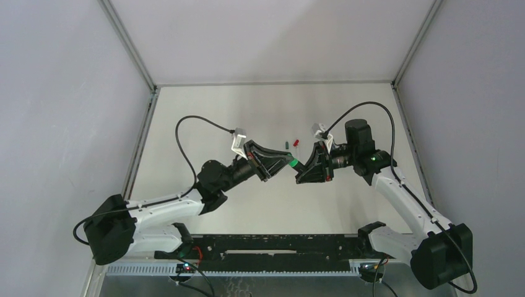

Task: Insert the pens into the pen caps
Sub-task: Press the pen cap onto the pen.

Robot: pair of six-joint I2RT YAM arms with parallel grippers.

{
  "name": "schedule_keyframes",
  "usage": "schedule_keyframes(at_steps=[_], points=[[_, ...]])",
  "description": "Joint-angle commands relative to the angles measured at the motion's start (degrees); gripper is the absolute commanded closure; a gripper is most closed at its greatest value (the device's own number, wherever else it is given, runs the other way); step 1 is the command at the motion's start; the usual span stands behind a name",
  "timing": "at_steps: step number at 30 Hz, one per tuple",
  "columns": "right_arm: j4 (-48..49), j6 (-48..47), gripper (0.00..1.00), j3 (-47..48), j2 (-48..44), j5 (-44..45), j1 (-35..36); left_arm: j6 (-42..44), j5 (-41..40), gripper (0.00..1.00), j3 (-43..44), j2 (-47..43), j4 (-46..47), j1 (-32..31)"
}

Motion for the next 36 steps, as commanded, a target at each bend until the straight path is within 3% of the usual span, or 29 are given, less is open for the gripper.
schedule_keyframes(at_steps=[1, 7, 11, 16, 19, 22, 28, 36], points=[[1.31, 0.77, 1.00, 1.82, -0.36, 0.58, -0.59, -0.90, -0.27, 0.83, 3.88, 0.36, 2.44, -0.67], [1.43, 0.48, 1.00, 1.82, -1.56, 5.37, -0.63, -0.33, -3.23, 1.00, 4.20, 0.60, -1.48, -2.87], [1.90, 0.56, 1.00, 1.78, -2.98, 12.08, -0.63, 1.16, -9.38, 1.00, 3.48, 0.67, -5.52, -6.35], [4.11, 2.16, 1.00, 1.21, -5.32, 21.09, -0.29, -6.55, -14.21, 1.00, 3.98, 6.61, -5.61, -10.87], [5.32, 4.64, 1.00, 1.21, -5.60, 18.96, -1.27, -8.91, -5.23, 1.00, 3.05, 11.89, 3.52, -12.31], [8.46, 9.37, 1.00, 1.21, -4.63, 7.85, -4.28, -10.95, 5.66, 1.00, 1.76, 16.10, 13.74, -12.36], [12.00, 13.13, 1.00, 2.14, -5.03, -0.59, -5.76, -12.24, 18.87, 1.00, 1.66, 19.48, 10.24, -12.41], [12.57, 12.19, 1.00, 4.64, -5.00, -0.81, -9.32, -15.28, 28.88, 1.00, -0.18, 24.62, 6.90, -12.38]])
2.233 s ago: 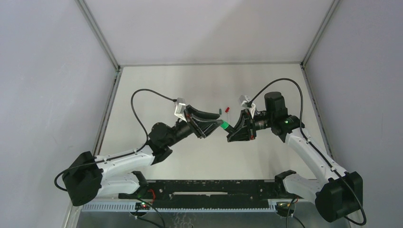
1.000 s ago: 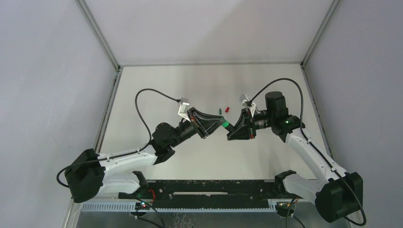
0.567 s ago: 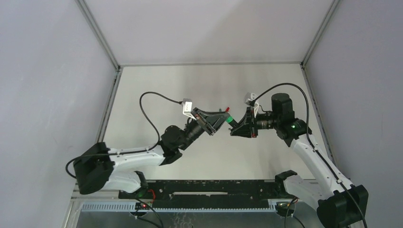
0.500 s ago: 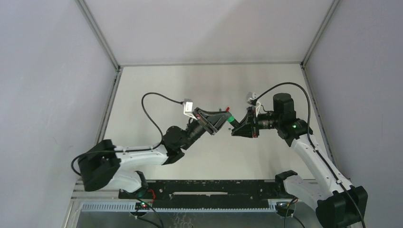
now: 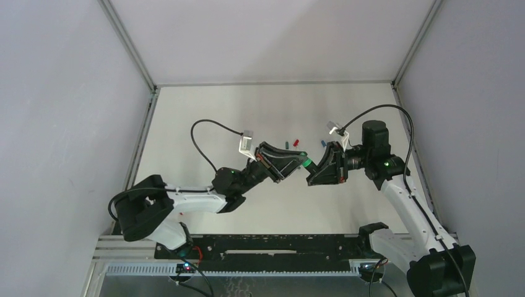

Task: Insert the pens into the pen caps
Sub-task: Press the pen cap onto the pen.

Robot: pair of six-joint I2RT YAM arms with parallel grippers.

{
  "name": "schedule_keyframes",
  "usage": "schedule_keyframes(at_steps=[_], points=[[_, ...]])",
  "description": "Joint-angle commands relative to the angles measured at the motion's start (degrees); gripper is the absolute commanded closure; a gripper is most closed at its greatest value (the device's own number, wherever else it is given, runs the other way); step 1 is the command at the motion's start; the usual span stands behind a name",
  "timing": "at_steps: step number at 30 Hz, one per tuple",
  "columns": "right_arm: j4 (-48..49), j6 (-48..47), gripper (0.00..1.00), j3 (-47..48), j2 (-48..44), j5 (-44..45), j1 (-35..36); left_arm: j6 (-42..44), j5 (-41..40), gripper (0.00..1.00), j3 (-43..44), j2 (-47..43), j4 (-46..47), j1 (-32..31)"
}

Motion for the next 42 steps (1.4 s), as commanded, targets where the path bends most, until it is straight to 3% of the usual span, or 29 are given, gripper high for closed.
schedule_keyframes(at_steps=[1, 3, 7, 13, 18, 22, 27, 32, 36, 42], points=[[10.13, -1.77, 1.00, 6.56, 0.42, 10.96, -1.95, -5.01, 32.73, 1.00, -3.11, 7.49, -20.67, -5.90], [4.70, -7.75, 1.00, 8.33, -0.53, 19.30, -0.77, -3.97, 29.86, 1.00, -3.63, 7.32, -26.53, -5.43], [4.73, -9.10, 1.00, 9.12, -0.92, 28.83, 2.07, -0.52, 20.88, 1.00, -2.42, 4.56, -39.80, -5.43], [3.51, -12.40, 1.00, 9.31, -0.65, 36.91, 5.61, -3.79, 21.08, 1.00, 0.24, 4.60, -37.70, -6.22], [11.53, 0.11, 1.00, 7.64, 1.55, 19.01, 0.68, -9.05, 23.59, 1.00, -1.98, 5.42, -23.91, -6.81], [26.67, 14.22, 1.00, 4.11, 3.14, 10.14, -0.92, -8.32, 25.08, 1.00, -2.55, 6.70, -18.48, -7.65], [21.11, 7.51, 1.00, 4.28, 0.06, 16.92, -1.07, -6.67, 25.31, 1.00, -3.36, 7.51, -18.28, -8.24], [9.19, -4.87, 1.00, 6.19, -0.89, 24.89, 1.31, -4.88, 24.19, 1.00, -2.25, 6.71, -23.98, -7.99], [3.98, -11.84, 1.00, 6.23, -0.98, 27.56, 3.04, -4.63, 19.24, 0.98, -3.00, 1.63, -27.39, -6.32], [1.72, -14.16, 1.00, 6.23, 0.59, 28.00, 4.51, -3.96, 12.50, 0.87, -4.18, -7.95, -30.02, -3.45]])
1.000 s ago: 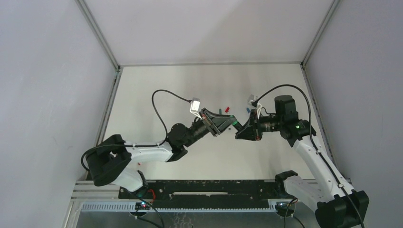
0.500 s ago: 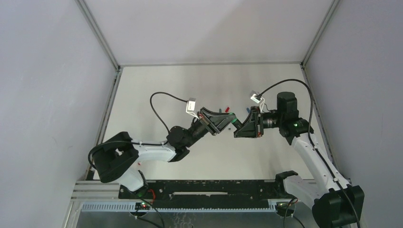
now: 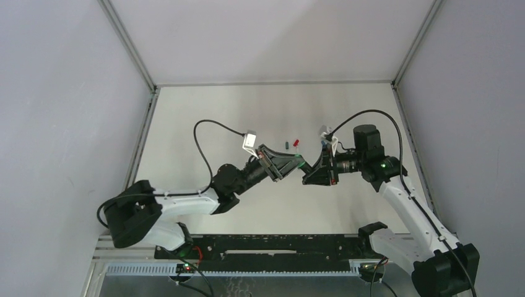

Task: Insert the pens into the pen caps
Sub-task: Press the pen cap onto the pen, then place the pen at the center of the board.

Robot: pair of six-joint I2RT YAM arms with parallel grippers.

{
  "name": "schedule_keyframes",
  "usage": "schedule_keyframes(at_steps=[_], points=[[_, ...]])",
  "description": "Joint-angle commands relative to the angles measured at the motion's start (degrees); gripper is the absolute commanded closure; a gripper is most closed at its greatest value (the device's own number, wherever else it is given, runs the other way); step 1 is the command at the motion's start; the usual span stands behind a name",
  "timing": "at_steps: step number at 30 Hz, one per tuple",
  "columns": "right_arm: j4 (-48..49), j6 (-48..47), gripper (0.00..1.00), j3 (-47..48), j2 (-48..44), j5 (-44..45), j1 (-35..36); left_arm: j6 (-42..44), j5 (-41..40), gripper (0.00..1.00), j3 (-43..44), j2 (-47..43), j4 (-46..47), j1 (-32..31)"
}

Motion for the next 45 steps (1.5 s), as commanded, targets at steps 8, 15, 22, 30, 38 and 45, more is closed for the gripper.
schedule_keyframes(at_steps=[8, 15, 22, 30, 38, 45], points=[[8.99, -7.09, 1.00, 5.88, 2.40, 7.13, 1.24, 5.41, 11.88, 0.51, -2.19, -13.84, -23.40, -3.64], [6.01, -11.61, 1.00, 5.91, 2.49, 2.38, 0.92, 13.46, 11.15, 0.31, -5.26, -23.47, -30.23, -3.44], [1.01, -19.48, 1.00, 5.91, 2.23, -4.46, -0.60, 23.33, 5.82, 0.29, -10.46, -33.63, -35.90, -3.44], [-1.09, -21.98, 1.00, 5.91, 3.51, -6.25, -1.75, 24.91, -1.34, 0.27, -15.33, -36.35, -30.24, -3.44], [-0.48, -20.91, 1.00, 5.91, 5.42, -3.96, -1.84, 24.65, -5.91, 0.24, -17.12, -34.07, -24.99, -3.36], [0.93, -19.14, 0.98, 5.95, 7.20, -0.44, -1.94, 23.57, -7.33, 0.23, -18.67, -33.11, -23.48, -3.22]])
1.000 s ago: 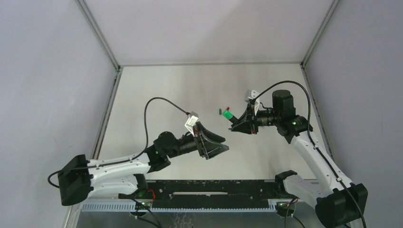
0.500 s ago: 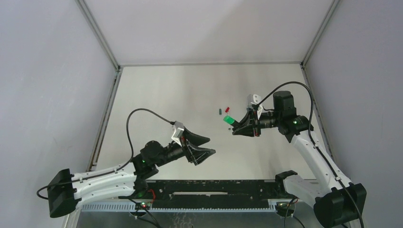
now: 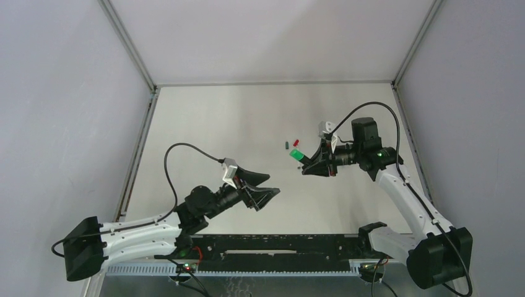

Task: Insert the pens into the pen caps
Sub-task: Place the pen at the center of the board.

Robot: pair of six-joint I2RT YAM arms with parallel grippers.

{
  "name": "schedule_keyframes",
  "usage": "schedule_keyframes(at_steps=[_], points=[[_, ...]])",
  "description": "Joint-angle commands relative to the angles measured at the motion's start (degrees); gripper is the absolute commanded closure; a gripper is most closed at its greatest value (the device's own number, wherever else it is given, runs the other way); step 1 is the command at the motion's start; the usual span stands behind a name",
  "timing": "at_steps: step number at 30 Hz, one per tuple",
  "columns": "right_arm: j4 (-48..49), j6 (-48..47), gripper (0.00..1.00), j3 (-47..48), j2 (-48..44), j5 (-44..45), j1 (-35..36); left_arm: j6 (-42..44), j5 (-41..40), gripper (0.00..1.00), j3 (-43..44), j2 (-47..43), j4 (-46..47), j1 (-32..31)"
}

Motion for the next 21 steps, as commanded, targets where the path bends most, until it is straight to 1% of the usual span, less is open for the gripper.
schedule_keyframes(at_steps=[1, 5, 11, 16, 17, 21], points=[[2.08, 1.19, 0.97, 2.20, 1.07, 2.58, -0.44, 0.39, -2.42, 0.23, -2.13, 0.42, 4.01, 0.31], [3.42, 2.80, 0.94, 2.26, 3.10, 6.70, -0.52, 0.02, -3.29, 0.22, -2.88, 0.45, 4.62, 0.49], [5.69, 6.65, 0.93, 2.51, 7.73, 15.05, -1.35, -0.69, -4.44, 0.22, -3.92, 0.42, 4.79, 0.64], [4.25, 9.67, 0.93, 5.53, 14.81, 24.44, -1.74, -1.37, -5.38, 0.22, -4.88, 0.33, 5.49, 0.76], [2.97, 10.17, 0.93, 6.92, 18.01, 27.44, -2.04, -1.61, -5.62, 0.21, -5.19, 0.41, 5.71, 0.82], [2.11, 13.02, 0.93, 9.05, 23.94, 34.53, -2.59, -1.97, -5.82, 0.21, -5.72, 0.39, 6.22, 0.84]])
